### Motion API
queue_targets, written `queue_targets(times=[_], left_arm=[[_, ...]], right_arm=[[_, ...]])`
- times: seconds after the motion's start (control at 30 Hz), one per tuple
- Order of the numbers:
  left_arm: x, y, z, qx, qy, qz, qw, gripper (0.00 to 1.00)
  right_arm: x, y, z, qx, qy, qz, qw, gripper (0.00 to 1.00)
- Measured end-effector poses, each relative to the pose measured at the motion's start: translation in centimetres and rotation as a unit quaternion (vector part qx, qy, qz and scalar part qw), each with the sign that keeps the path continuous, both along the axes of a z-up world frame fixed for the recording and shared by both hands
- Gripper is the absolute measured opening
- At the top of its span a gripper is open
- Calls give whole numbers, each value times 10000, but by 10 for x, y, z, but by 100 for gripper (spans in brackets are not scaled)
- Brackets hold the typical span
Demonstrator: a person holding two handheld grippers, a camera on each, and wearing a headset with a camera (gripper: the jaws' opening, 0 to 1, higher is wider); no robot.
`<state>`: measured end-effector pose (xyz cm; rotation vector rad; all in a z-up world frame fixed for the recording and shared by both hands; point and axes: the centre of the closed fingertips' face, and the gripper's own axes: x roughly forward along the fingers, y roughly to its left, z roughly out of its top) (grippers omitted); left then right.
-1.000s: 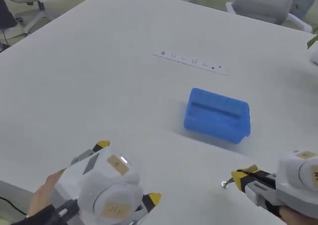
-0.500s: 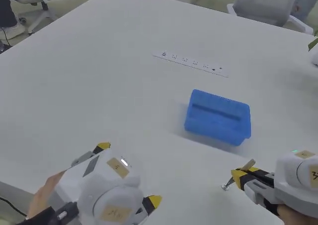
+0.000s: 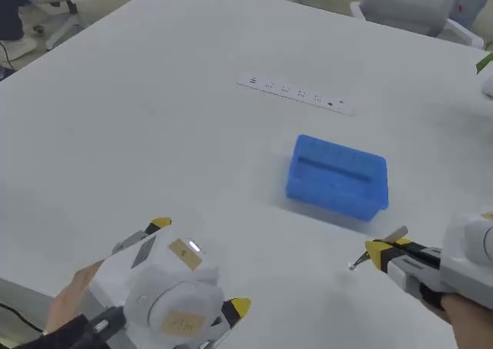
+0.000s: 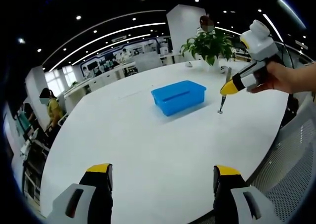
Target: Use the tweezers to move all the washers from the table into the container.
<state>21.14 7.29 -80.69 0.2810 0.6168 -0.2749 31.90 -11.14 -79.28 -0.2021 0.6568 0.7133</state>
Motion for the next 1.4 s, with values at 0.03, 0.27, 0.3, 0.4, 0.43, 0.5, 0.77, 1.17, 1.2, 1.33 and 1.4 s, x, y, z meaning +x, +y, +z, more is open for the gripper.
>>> queue_targets(times=[0.03,0.27,0.3,0.4,0.43,0.5,0.77,1.17,1.2,1.33,1.4], left_arm=[[0,0,0,7,-6,-11,10000,86],[0,0,-1,19,25,-13,10000,86],[0,0,-1,23,20,-10,10000,85],[0,0,-1,32,33,-8,10000,85],[0,0,-1,32,34,-9,10000,85],[0,0,-2,46,54,-12,10000,85],[-1,0,-3,56,75,-19,10000,85],[-1,0,-4,65,106,-16,9999,85],[-1,0,-4,66,116,-17,9999,85],[-2,0,-5,71,123,-25,9999,85],[-2,0,-5,72,135,-24,9999,85]], right_arm=[[4,0,3,7,-32,-6,10000,1],[21,4,24,44,-314,17,9995,1],[23,4,26,39,-341,20,9994,1],[36,6,31,50,-450,14,9990,1],[39,7,33,61,-478,6,9988,1],[43,9,38,51,-554,12,9985,1],[63,18,46,-152,-816,181,9964,1],[97,24,23,-418,-743,196,9962,1],[101,24,21,-417,-719,177,9964,1],[109,24,12,-483,-607,161,9969,1],[110,23,6,-535,-547,173,9969,1]])
